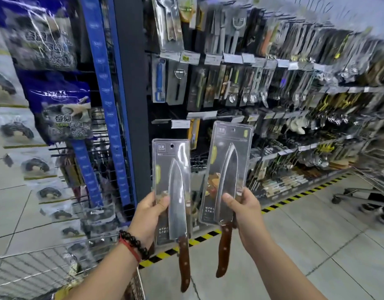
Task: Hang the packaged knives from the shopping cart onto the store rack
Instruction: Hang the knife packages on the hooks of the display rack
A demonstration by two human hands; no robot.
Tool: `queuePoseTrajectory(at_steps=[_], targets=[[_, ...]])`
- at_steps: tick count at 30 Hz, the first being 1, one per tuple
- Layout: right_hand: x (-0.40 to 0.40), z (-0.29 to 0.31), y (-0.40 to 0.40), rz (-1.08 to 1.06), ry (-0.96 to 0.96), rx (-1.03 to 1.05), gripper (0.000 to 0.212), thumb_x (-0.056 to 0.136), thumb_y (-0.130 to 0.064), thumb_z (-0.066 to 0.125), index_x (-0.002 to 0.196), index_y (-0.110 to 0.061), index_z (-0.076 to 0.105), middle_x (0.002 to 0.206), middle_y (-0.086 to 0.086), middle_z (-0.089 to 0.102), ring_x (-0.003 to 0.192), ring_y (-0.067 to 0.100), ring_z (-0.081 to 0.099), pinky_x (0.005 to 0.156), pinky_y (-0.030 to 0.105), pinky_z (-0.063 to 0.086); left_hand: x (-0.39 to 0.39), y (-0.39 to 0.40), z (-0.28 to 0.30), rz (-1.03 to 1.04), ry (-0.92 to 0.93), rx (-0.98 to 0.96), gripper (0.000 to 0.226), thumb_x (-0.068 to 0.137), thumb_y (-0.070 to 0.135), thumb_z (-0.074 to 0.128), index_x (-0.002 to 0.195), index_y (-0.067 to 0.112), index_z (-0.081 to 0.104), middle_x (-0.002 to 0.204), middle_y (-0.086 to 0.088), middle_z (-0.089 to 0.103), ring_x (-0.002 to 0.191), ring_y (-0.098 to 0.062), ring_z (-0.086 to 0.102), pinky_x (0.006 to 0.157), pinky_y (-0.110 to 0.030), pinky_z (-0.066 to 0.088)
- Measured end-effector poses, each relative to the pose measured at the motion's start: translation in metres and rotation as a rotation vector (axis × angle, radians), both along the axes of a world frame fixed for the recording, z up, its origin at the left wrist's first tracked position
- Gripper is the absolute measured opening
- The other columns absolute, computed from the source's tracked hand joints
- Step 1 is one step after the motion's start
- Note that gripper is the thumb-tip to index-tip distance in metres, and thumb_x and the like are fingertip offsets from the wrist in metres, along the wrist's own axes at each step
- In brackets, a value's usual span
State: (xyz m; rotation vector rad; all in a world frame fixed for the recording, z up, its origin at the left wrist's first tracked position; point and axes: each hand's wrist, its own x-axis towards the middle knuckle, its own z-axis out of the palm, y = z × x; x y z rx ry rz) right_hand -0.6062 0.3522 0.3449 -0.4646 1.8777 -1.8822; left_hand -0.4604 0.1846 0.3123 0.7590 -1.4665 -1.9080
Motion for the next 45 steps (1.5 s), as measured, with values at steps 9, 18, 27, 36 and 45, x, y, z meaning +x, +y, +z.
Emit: queuePoseTrajectory(at_steps=[9,18,27,36,45], targets=[[-0.073,-0.015,-0.063,0.104,0.016,0.087,0.011,0.09,-0.017,0.069,0.1,-0.022,0.066,0.096,0.006,0.074,0.094,0.028,0.07,0.086,0.051,0.057,-0.065,-0.055,-0.002,0.105,0.06,0.144,0.008,0.097,0.027,0.054,0.093,0.029,0.06,0.093,0.012,0.069,0.093,-0.007,0.062,0.091,-0.029,0.046],[-0.179,-0.044,-0.114,0.291,0.061,0.183,0.034,0.09,-0.041,0.065,0.097,-0.008,0.063,0.086,0.018,0.06,0.076,0.024,0.056,0.07,0.038,0.05,-0.131,-0.081,-0.032,0.32,-0.053,0.143,0.049,0.071,0.058,0.073,0.102,0.021,0.067,0.114,-0.005,0.069,0.111,-0.028,0.062,0.104,-0.055,0.041],[-0.225,-0.083,-0.172,0.525,-0.09,0.307,0.021,0.087,-0.034,0.071,0.08,-0.017,0.061,0.078,0.004,0.066,0.076,0.022,0.064,0.075,0.039,0.054,-0.158,-0.068,-0.042,0.557,-0.166,0.225,0.018,0.096,0.009,0.054,0.106,0.015,0.066,0.105,-0.011,0.073,0.094,-0.028,0.068,0.084,-0.044,0.054],[-0.231,-0.123,-0.287,0.632,-0.07,0.415,0.026,0.09,-0.025,0.069,0.113,-0.017,0.06,0.112,0.006,0.068,0.102,0.025,0.065,0.094,0.046,0.052,-0.162,-0.118,-0.074,0.647,-0.23,0.22,0.018,0.095,0.031,0.058,0.109,0.021,0.065,0.111,-0.002,0.071,0.105,-0.022,0.065,0.096,-0.047,0.05],[-0.236,-0.139,-0.366,0.615,-0.064,0.418,0.02,0.093,-0.014,0.063,0.109,-0.004,0.055,0.109,0.019,0.066,0.1,0.035,0.065,0.094,0.055,0.051,-0.166,-0.188,-0.094,0.593,-0.275,0.095,0.028,0.095,0.003,0.052,0.1,0.029,0.061,0.102,0.007,0.069,0.096,-0.015,0.065,0.079,-0.031,0.052]])
